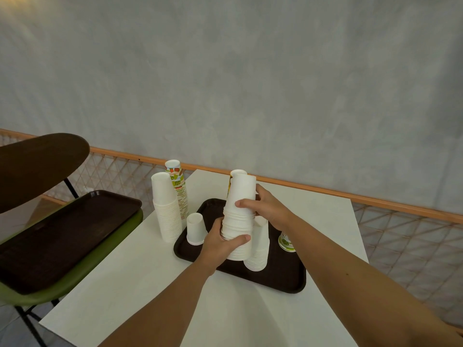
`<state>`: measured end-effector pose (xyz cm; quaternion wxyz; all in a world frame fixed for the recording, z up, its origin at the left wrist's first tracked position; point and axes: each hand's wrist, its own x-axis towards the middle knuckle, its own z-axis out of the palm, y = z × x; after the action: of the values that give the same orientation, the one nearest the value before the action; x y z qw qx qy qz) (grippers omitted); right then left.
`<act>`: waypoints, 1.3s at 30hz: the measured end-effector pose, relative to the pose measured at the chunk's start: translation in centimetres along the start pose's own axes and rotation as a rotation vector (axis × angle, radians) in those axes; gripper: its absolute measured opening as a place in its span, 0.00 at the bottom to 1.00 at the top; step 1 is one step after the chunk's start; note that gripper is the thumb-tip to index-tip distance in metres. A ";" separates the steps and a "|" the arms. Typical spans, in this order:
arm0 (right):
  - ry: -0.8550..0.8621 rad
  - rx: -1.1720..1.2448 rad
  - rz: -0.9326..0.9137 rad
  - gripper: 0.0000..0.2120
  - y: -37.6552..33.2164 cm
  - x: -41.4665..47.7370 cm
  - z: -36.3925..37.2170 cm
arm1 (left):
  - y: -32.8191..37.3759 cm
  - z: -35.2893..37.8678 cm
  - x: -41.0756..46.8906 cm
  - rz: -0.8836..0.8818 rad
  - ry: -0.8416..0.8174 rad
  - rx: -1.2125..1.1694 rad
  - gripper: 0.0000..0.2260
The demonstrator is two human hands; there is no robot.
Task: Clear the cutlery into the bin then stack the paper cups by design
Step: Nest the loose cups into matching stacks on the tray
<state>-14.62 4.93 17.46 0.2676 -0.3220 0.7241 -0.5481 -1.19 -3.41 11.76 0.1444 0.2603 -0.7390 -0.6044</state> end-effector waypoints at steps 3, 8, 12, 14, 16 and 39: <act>0.038 0.030 -0.012 0.31 -0.4 0.3 -0.3 | 0.0 0.0 -0.2 0.000 -0.003 0.019 0.32; 0.157 0.151 -0.064 0.30 -1.7 0.7 -1.1 | -0.5 -0.3 -0.2 -0.014 0.004 0.035 0.33; 0.299 0.225 -0.099 0.27 -2.1 0.9 -2.0 | -1.2 -0.6 0.0 -0.044 0.019 0.035 0.33; 0.333 0.211 -0.090 0.27 -1.5 0.7 -2.4 | -1.4 -0.9 0.0 -0.063 0.039 0.026 0.33; 0.343 0.158 -0.061 0.29 -0.5 0.4 -2.6 | -1.6 -1.2 0.1 -0.073 0.060 0.006 0.33; 0.231 -0.222 -0.001 0.32 2.7 -0.5 -1.3 | -1.2 -1.5 1.2 -0.062 0.085 -0.048 0.33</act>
<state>-15.71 6.58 15.24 0.1450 -0.2850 0.8060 -0.4981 -1.14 -5.47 10.82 0.1631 0.3048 -0.7092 -0.6145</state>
